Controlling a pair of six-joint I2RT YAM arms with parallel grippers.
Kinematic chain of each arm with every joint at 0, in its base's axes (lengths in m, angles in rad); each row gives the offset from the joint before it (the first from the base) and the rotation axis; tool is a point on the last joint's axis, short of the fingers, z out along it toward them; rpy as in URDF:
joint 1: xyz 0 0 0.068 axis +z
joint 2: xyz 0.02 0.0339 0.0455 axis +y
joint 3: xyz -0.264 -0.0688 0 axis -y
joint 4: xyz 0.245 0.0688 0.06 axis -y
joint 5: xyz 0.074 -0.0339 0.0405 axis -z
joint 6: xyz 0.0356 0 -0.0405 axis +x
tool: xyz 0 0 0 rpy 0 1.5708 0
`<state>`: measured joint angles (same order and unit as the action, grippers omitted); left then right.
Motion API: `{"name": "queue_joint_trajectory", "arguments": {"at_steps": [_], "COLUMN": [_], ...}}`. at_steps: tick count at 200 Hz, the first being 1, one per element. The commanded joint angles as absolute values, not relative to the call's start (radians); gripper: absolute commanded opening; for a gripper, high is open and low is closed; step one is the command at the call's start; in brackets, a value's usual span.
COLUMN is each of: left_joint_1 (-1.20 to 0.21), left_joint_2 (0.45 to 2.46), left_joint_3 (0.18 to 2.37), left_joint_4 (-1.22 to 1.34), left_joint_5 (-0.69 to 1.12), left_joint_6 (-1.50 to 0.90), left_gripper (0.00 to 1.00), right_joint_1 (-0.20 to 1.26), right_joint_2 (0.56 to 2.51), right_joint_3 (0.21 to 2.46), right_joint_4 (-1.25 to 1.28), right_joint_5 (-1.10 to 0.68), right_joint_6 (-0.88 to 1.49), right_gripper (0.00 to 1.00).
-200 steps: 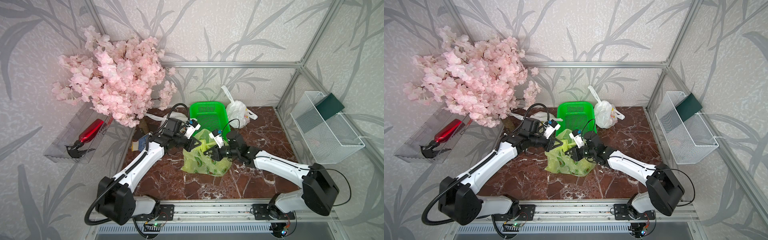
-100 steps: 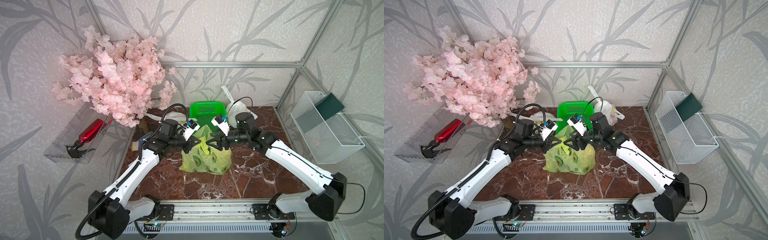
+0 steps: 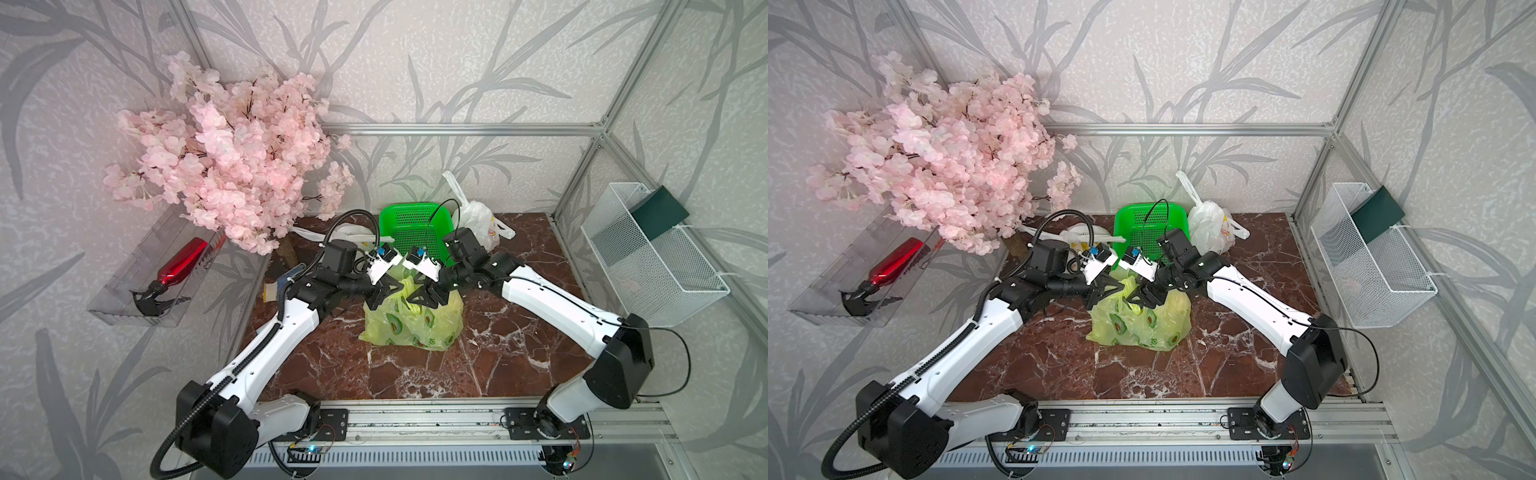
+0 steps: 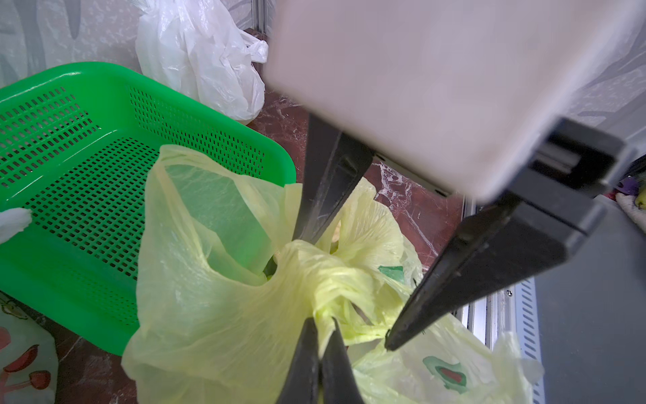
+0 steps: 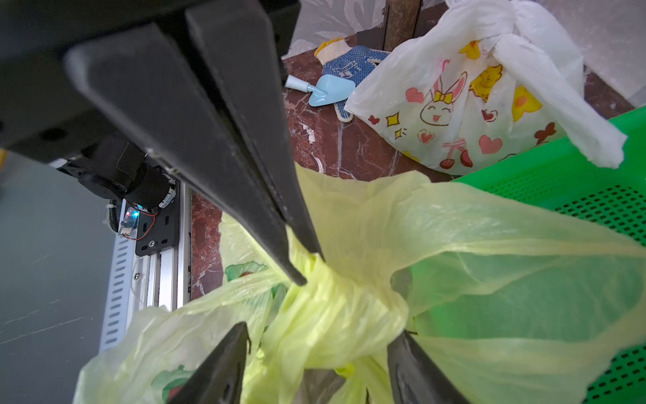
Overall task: Place the pears into plastic bags & tie knots
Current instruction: Tie the plastic bag at the center of the board.
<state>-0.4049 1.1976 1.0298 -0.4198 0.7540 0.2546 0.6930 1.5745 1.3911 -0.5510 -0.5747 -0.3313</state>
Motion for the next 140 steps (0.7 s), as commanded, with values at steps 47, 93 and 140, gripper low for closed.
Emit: {"name": "queue_joint_trajectory", "arguments": {"at_steps": [47,93,140], "left_joint_1": [-0.407,-0.399,-0.368], "left_joint_2": [1.207,1.198,1.148], "left_joint_3": [1.069,1.061,0.942], "left_joint_4": [-0.426,-0.417,-0.38], "left_joint_5": [0.805,0.776,0.795], "left_joint_6": [0.252,0.172,0.05], "left_gripper": [0.0,0.0,0.21], "right_joint_1": [0.689,0.692,0.781], "right_joint_2": [1.664,1.633,1.471], "right_joint_3": [1.435,1.408,1.173], "right_joint_4": [-0.583,-0.506,-0.021], "right_joint_5": [-0.563,-0.438,-0.082], "right_joint_6": [-0.386,-0.348,-0.371], "right_gripper": [0.54,0.06,0.0]}}
